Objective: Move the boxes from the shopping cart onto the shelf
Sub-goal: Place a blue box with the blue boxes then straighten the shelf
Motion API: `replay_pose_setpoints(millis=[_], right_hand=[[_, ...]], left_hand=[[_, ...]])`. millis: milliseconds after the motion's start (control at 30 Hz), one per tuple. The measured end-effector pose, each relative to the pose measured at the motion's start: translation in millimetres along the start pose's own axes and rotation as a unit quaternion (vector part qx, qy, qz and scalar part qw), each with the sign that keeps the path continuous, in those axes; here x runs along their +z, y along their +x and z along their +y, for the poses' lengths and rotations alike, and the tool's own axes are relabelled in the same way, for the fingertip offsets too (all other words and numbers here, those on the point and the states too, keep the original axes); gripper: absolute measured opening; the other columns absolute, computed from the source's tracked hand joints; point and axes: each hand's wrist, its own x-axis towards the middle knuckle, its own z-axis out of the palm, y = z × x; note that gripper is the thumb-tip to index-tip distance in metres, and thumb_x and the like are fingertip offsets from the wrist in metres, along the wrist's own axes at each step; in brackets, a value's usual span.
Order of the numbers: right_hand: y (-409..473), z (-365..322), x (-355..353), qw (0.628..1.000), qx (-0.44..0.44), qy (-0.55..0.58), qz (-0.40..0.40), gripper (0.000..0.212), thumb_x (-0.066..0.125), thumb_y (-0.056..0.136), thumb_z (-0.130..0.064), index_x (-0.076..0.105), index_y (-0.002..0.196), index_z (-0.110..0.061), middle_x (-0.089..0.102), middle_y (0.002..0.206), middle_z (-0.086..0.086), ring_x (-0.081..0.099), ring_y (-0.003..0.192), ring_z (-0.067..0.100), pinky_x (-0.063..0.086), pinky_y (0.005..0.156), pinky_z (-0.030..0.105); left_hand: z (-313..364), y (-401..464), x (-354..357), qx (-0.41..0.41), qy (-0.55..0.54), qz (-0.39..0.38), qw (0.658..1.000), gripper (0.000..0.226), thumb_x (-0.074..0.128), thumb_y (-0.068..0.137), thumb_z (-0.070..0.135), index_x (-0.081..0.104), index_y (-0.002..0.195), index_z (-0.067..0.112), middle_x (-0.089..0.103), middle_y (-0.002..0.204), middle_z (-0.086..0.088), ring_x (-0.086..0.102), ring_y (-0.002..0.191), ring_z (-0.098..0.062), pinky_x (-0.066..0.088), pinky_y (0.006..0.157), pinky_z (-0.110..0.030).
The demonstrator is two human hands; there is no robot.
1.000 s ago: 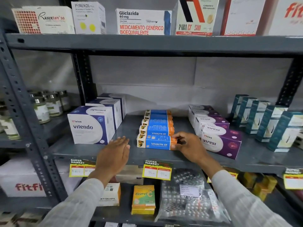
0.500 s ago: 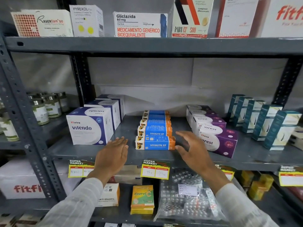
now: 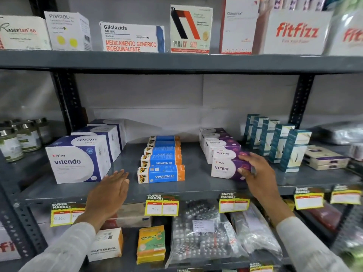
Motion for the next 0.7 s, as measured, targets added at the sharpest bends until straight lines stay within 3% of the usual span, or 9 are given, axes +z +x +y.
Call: replay_pose_setpoints(millis=[133, 233, 300, 400, 467, 600, 700], right_hand=[[14.8, 5.5, -2.7, 0.998, 0.014, 0.050, -0.047, 0.044, 0.076, 0.087, -0.007, 0.070, 0.128, -0.023, 0.055, 0.146, 0.007, 0.051, 0.135, 0.026, 0.039, 0.110, 0.031], [21.2, 8.7, -2.5, 0.995, 0.016, 0.071, -0.067, 0.044, 0.074, 0.089, -0.006, 0.068, 0.128, -0.024, 0.053, 0.149, 0.005, 0.049, 0.136, 0.023, 0.050, 0.108, 0.047], [23.3, 9.1, -2.8, 0.994, 0.009, 0.077, -0.074, 0.042, 0.072, 0.090, -0.006, 0.067, 0.129, -0.022, 0.054, 0.148, 0.003, 0.049, 0.133, 0.019, 0.053, 0.104, 0.048], [23.8, 7.3, -4.2, 0.993, -0.005, 0.084, -0.079, 0.040, 0.069, 0.092, -0.001, 0.065, 0.128, -0.018, 0.053, 0.141, -0.004, 0.052, 0.122, 0.016, 0.060, 0.080, 0.022], [21.6, 6.7, -5.1, 0.993, -0.008, 0.092, -0.073, 0.040, 0.067, 0.093, 0.002, 0.065, 0.129, -0.015, 0.051, 0.139, -0.004, 0.051, 0.118, 0.014, 0.052, 0.068, 0.007], [20.2, 13.7, -2.7, 0.993, -0.019, 0.095, -0.061, 0.038, 0.067, 0.094, -0.001, 0.065, 0.129, -0.016, 0.054, 0.140, -0.001, 0.050, 0.124, 0.013, 0.050, 0.074, 0.003], [20.2, 20.1, -1.5, 0.996, -0.024, 0.080, -0.040, 0.036, 0.067, 0.094, -0.006, 0.066, 0.126, -0.022, 0.058, 0.141, 0.003, 0.053, 0.129, 0.020, 0.058, 0.090, 0.024]], left_hand=[[1.9, 0.2, -0.9, 0.002, 0.008, -0.002, 1.000, 0.052, 0.032, 0.105, 0.045, 0.049, 0.149, 0.023, 0.042, 0.160, 0.002, 0.037, 0.150, -0.026, 0.034, 0.118, -0.046], [0.4, 1.5, -0.3, 0.000, 0.012, -0.009, 1.000, 0.053, 0.030, 0.105, 0.047, 0.047, 0.150, 0.025, 0.039, 0.162, 0.002, 0.034, 0.151, -0.025, 0.032, 0.119, -0.045], [-1.2, 2.0, 0.6, -0.003, 0.012, -0.012, 1.000, 0.056, 0.026, 0.104, 0.050, 0.047, 0.150, 0.026, 0.040, 0.162, 0.002, 0.034, 0.151, -0.024, 0.032, 0.120, -0.046], [-0.4, 1.6, -0.7, -0.002, 0.005, -0.015, 1.000, 0.064, 0.019, 0.100, 0.054, 0.047, 0.150, 0.026, 0.040, 0.161, 0.002, 0.035, 0.151, -0.024, 0.033, 0.121, -0.046], [2.6, 0.2, -2.4, 0.000, 0.002, -0.013, 1.000, 0.063, 0.019, 0.101, 0.052, 0.047, 0.150, 0.025, 0.041, 0.161, 0.001, 0.035, 0.151, -0.023, 0.032, 0.121, -0.046], [5.0, -0.2, -4.7, 0.002, 0.006, -0.012, 1.000, 0.066, 0.017, 0.098, 0.053, 0.047, 0.150, 0.024, 0.041, 0.161, 0.001, 0.036, 0.150, -0.023, 0.033, 0.120, -0.045], [2.3, 0.9, -2.7, -0.004, 0.016, -0.014, 1.000, 0.071, 0.014, 0.096, 0.058, 0.047, 0.150, 0.027, 0.041, 0.161, 0.003, 0.037, 0.150, -0.025, 0.037, 0.117, -0.047]])
